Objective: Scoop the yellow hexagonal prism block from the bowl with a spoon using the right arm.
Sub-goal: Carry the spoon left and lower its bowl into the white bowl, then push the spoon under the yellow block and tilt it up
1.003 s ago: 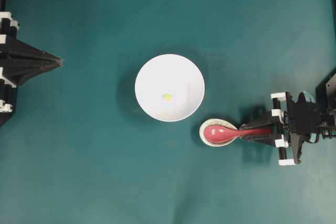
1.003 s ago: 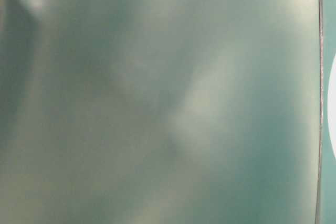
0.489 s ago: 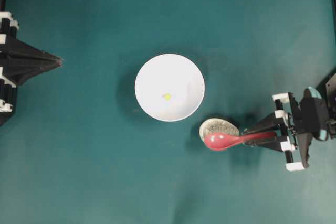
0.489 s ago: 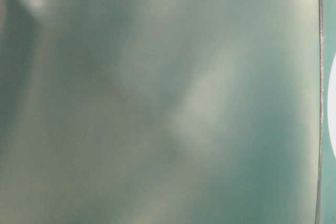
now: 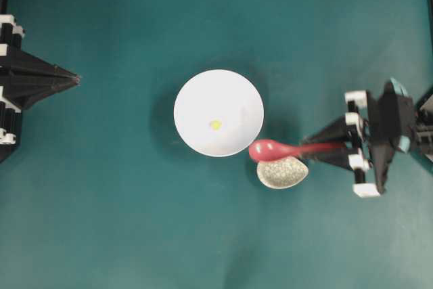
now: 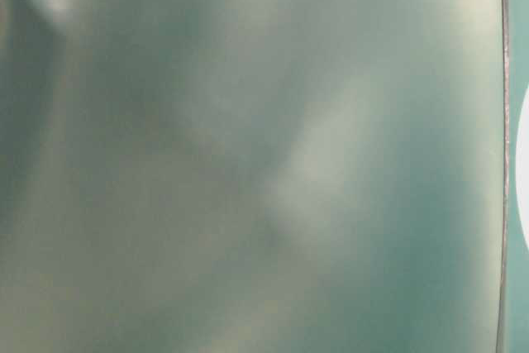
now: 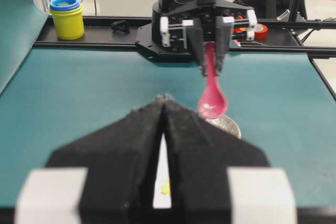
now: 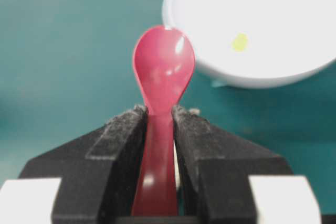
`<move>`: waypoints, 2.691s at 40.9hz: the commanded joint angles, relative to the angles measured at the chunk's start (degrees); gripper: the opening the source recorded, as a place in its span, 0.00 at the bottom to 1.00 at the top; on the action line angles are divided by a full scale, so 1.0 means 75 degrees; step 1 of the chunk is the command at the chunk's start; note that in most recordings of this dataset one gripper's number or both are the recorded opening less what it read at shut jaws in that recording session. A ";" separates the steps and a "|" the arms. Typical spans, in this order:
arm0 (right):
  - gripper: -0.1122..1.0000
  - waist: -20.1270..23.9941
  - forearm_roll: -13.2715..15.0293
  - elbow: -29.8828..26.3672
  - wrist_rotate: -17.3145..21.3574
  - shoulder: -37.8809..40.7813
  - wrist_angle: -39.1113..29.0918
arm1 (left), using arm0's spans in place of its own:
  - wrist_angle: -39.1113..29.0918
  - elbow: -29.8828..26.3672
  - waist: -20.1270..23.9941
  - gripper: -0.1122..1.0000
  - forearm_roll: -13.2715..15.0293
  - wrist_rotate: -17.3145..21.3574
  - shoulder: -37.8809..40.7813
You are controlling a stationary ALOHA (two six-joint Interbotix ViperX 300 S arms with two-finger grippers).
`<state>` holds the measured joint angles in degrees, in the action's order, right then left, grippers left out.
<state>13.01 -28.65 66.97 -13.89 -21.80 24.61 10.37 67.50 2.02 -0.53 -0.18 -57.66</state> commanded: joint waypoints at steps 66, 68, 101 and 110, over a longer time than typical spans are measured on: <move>0.32 -0.2906 0.1125 -0.4898 -0.0996 0.2496 -0.7301 | 0.0047 -0.0164 0.0012 0.10 -0.0023 -0.0012 0.0023; 0.32 -0.2895 0.1125 -0.4922 -0.0996 0.2566 -0.7313 | 0.0047 -0.0164 0.0012 0.10 -0.0012 -0.0012 0.0012; 0.32 -0.2895 0.1125 -0.5414 -0.1090 0.3199 -0.6645 | 0.0047 -0.0176 0.0012 0.10 -0.0012 -0.0023 0.0012; 0.32 -0.2895 0.1125 -0.5414 -0.1090 0.3199 -0.6223 | 0.0047 -0.0176 0.0012 0.10 -0.0023 -0.0023 0.0012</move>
<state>-8.61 -20.30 27.60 -21.97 3.16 -23.29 10.37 67.59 1.93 -0.53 -0.26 -57.83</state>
